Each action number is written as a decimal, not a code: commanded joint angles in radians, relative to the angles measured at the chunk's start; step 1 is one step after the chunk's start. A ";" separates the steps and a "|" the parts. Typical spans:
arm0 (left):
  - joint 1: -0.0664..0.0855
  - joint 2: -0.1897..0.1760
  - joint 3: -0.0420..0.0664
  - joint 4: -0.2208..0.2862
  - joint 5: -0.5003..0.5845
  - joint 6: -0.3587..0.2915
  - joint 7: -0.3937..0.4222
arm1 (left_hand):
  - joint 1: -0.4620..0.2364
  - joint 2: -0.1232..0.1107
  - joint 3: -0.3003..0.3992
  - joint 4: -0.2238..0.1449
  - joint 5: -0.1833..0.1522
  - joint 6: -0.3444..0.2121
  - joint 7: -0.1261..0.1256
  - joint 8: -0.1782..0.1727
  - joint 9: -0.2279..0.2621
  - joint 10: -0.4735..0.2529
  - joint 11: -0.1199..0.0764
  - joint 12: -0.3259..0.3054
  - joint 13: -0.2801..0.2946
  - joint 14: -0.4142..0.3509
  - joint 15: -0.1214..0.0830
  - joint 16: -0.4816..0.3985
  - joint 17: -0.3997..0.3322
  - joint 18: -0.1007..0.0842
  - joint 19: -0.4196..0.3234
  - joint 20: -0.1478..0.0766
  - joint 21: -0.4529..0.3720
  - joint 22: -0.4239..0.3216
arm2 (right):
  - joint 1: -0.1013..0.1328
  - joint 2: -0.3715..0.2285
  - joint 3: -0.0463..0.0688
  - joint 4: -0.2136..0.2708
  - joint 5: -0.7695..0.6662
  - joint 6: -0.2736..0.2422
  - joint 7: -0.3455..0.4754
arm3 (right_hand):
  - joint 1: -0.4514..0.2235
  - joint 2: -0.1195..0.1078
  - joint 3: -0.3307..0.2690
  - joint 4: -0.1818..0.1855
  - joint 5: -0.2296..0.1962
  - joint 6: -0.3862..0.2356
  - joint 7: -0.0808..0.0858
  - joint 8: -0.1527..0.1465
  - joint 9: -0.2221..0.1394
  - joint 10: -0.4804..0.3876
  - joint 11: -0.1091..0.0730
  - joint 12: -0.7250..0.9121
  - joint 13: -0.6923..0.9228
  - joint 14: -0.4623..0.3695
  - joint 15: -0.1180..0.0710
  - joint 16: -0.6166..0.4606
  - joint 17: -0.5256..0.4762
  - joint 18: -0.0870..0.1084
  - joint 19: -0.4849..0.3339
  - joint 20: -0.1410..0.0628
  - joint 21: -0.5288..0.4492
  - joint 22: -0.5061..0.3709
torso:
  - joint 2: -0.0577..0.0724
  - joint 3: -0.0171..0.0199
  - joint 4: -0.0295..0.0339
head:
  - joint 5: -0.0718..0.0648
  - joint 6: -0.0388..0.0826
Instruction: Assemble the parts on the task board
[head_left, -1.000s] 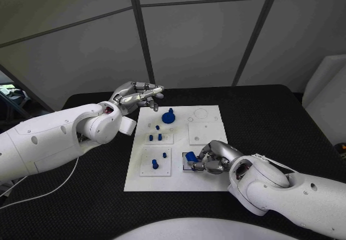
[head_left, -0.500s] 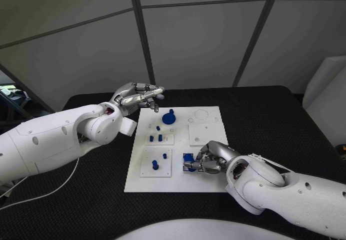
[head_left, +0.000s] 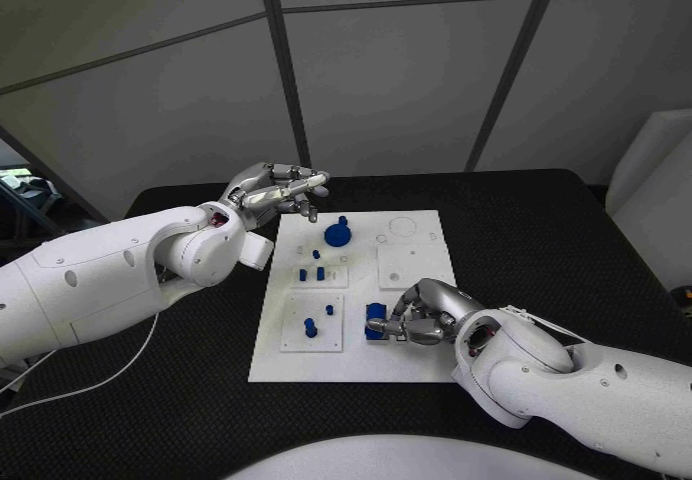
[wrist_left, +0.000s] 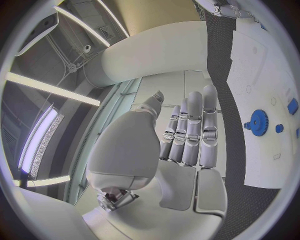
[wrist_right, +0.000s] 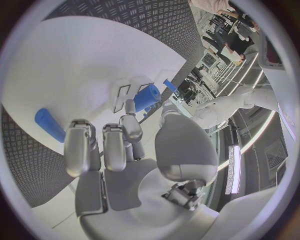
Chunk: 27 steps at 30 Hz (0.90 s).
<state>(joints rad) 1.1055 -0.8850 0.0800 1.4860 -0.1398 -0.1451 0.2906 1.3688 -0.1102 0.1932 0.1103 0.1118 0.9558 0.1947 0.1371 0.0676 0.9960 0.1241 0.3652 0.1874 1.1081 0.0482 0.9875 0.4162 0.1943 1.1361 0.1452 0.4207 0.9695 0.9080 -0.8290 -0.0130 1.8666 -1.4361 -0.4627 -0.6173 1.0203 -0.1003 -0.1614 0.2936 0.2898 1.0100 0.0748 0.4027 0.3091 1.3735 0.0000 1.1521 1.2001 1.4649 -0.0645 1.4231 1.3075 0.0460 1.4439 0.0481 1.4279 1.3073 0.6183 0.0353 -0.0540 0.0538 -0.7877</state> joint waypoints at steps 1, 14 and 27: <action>0.001 -0.002 0.000 0.000 0.002 0.012 0.002 | 0.005 0.006 -0.007 -0.001 0.001 -0.006 0.001 0.007 0.001 -0.009 0.000 0.003 0.001 -0.009 0.000 0.004 -0.001 -0.012 0.006 0.000 -0.006 -0.001 | 0.001 -0.007 0.000 0.015 -0.027 -0.023 0.034 | 0.017 0.007 0.007 0.000 0.011 0.001 -0.002 0.002 0.003 0.004 -0.002 0.004 0.006 0.060 0.000 -0.004 0.024 0.001 -0.003 0.003 -0.003 0.119 | 0.000 0.0009 0.0011 | 0.000 -0.002; 0.001 0.003 0.000 -0.002 0.002 0.015 -0.001 | 0.007 0.008 -0.008 -0.001 0.001 -0.006 0.001 0.007 0.001 -0.010 0.001 0.005 0.001 -0.009 0.000 0.004 -0.002 -0.012 0.007 0.000 -0.007 -0.001 | 0.001 -0.011 0.000 0.007 -0.076 -0.020 0.006 | 0.247 0.070 0.053 -0.049 0.008 0.039 -0.025 0.038 0.037 0.033 -0.022 0.039 0.044 0.065 -0.016 0.007 0.045 -0.005 0.016 -0.011 0.016 0.139 | -0.001 0.0002 0.0036 | -0.003 -0.003; 0.001 0.003 0.000 -0.004 0.002 0.018 -0.005 | 0.007 0.008 -0.008 -0.001 0.001 -0.006 0.001 0.007 0.001 -0.010 0.001 0.005 0.001 -0.009 0.000 0.004 -0.002 -0.012 0.007 0.000 -0.007 -0.001 | 0.002 -0.014 0.000 0.004 -0.085 -0.007 0.000 | 0.339 0.095 0.075 -0.087 -0.032 0.044 -0.040 0.061 0.057 0.056 -0.035 0.074 0.078 0.069 -0.028 0.019 0.064 -0.010 0.028 -0.022 0.030 0.153 | -0.001 -0.0002 0.0004 | -0.001 -0.005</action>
<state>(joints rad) 1.1055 -0.8823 0.0797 1.4822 -0.1398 -0.1409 0.2852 1.3727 -0.1064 0.1904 0.1074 0.1118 0.9558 0.1946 0.1411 0.0676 0.9925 0.1278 0.3652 0.1872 1.1081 0.0482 0.9875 0.4152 0.1944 1.1361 0.1452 0.4207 0.9698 0.9074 -0.8395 -0.0142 1.8772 -1.5058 -0.4721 -0.6014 1.3498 -0.0095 -0.0860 0.2116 0.2627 1.0534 0.0392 0.4609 0.3650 1.4205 -0.0322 1.2238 1.2805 1.4650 -0.0858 1.4386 1.3074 0.0462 1.4638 0.0282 1.4516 1.3080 0.6172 0.0351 -0.0523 0.0538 -0.7934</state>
